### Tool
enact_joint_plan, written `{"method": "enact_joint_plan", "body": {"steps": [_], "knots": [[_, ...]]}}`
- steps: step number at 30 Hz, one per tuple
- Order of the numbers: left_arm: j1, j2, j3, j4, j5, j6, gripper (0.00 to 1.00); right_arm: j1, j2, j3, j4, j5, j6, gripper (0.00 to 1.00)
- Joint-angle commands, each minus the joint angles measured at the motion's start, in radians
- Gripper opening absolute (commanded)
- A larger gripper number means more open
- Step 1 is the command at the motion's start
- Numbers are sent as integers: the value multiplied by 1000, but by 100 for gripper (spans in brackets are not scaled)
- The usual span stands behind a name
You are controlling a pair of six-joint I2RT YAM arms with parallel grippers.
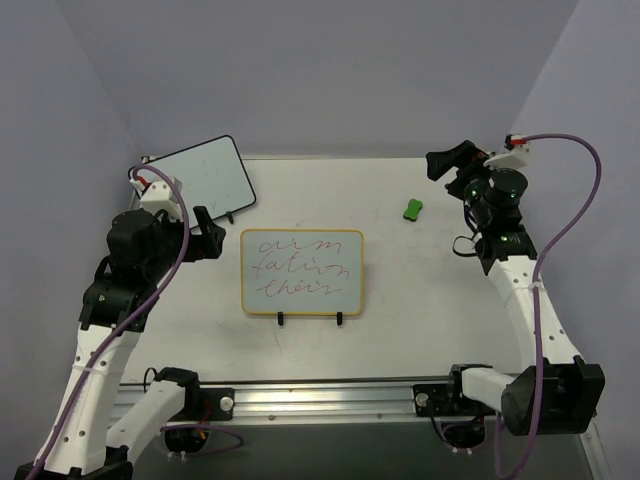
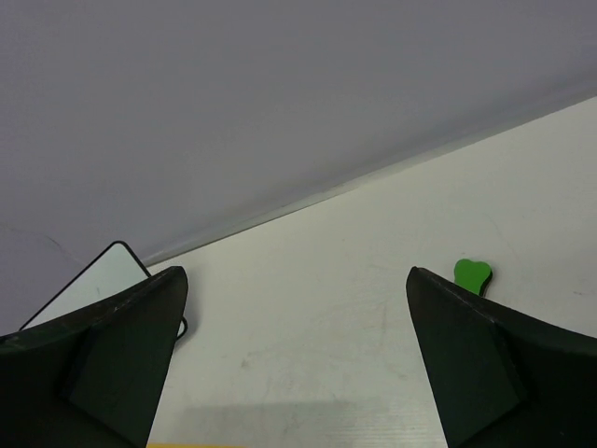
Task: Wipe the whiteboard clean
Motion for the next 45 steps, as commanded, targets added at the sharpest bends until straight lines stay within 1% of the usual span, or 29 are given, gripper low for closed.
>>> {"method": "enact_joint_plan", "body": {"steps": [1, 5, 8, 10, 11, 13, 14, 15, 16, 17, 19, 20, 21, 22, 23, 25, 28, 35, 45], "knots": [[9, 2, 3, 17, 20, 10, 94, 38, -23, 38, -20, 73, -58, 100], [9, 14, 5, 15, 24, 11, 94, 90, 38, 113, -119, 139, -127, 100], [9, 15, 5, 17, 27, 11, 94, 156, 89, 158, -142, 273, -190, 100], [12, 15, 5, 18, 30, 11, 94, 170, 129, 190, -148, 352, -220, 100], [14, 18, 5, 18, 32, 10, 94, 170, 176, 204, -162, 370, -222, 100], [14, 23, 3, 17, 35, 8, 94, 168, 233, 251, -177, 410, -245, 94], [14, 29, 3, 14, 36, 10, 94, 168, 294, 270, -198, 416, -256, 91], [14, 32, 3, 14, 38, 10, 94, 168, 326, 285, -208, 421, -265, 84], [14, 34, 5, 12, 39, 11, 94, 164, 387, 309, -221, 439, -265, 81], [14, 34, 5, 12, 41, 11, 94, 158, 414, 316, -222, 442, -262, 78], [16, 31, 6, 15, 47, 11, 94, 136, 475, 317, -205, 447, -250, 77], [17, 31, 6, 15, 52, 11, 94, 127, 544, 329, -197, 433, -236, 75], [17, 28, 6, 17, 53, 11, 94, 116, 582, 340, -196, 424, -233, 72], [17, 28, 5, 17, 53, 10, 94, 98, 621, 357, -200, 415, -228, 70], [17, 28, 3, 15, 53, 11, 94, 90, 696, 391, -211, 407, -223, 70], [16, 28, 2, 15, 56, 11, 94, 69, 762, 415, -211, 369, -217, 69], [16, 28, 2, 15, 53, 13, 94, 58, 882, 451, -193, 324, -207, 65], [16, 32, 2, 14, 50, 16, 94, 70, 968, 503, -196, 343, -199, 59], [16, 38, 2, 12, 50, 17, 94, 81, 983, 485, -171, 355, -188, 57]]}}
